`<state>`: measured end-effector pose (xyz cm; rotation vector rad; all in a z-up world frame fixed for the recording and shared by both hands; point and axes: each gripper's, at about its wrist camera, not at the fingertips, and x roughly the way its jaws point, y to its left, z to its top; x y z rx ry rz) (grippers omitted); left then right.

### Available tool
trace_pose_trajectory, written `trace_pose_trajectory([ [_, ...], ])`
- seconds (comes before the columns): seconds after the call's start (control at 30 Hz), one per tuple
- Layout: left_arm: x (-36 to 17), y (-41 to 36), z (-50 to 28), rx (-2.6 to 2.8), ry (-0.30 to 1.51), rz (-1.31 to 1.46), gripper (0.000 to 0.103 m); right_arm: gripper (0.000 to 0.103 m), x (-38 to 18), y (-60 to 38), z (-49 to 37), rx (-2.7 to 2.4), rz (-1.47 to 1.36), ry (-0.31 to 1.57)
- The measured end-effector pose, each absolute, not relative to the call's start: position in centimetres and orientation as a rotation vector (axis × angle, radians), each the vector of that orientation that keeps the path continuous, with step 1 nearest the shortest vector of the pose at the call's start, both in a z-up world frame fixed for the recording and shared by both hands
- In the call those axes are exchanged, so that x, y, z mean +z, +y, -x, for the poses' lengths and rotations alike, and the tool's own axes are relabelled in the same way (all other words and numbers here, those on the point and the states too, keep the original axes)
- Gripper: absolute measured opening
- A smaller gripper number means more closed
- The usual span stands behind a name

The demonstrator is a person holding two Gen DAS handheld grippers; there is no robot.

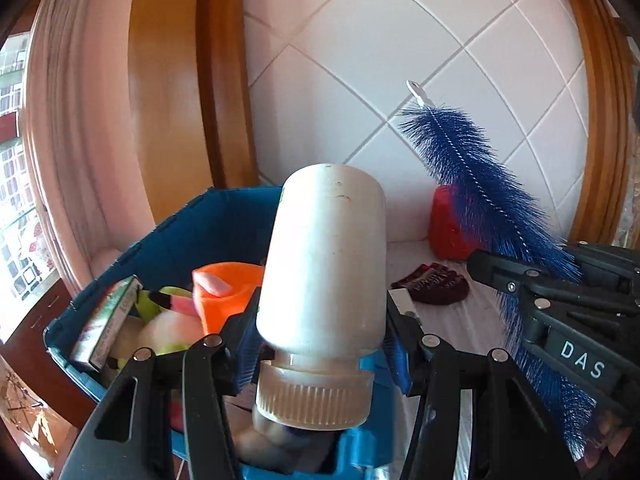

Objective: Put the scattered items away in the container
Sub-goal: 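Carry the pill bottle and duster with both grippers over the blue crate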

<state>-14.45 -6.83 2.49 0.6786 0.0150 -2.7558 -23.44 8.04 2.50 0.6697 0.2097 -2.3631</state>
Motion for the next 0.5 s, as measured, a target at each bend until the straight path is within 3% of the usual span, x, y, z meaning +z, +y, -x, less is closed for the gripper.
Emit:
trace_pose_trajectory([
  [0.27,4.9,-16.9,17.3,-2.607,0.029,-0.731,0.052,0.022,4.4,-0.9,27.3,-2.233,-0.716,0.225],
  [0.5,3.5,-25.3,22.5,-2.560,-0.020,-0.951,0.052,0.022,3.4,-9.8,31.0,-2.213,-0.838,0.255],
])
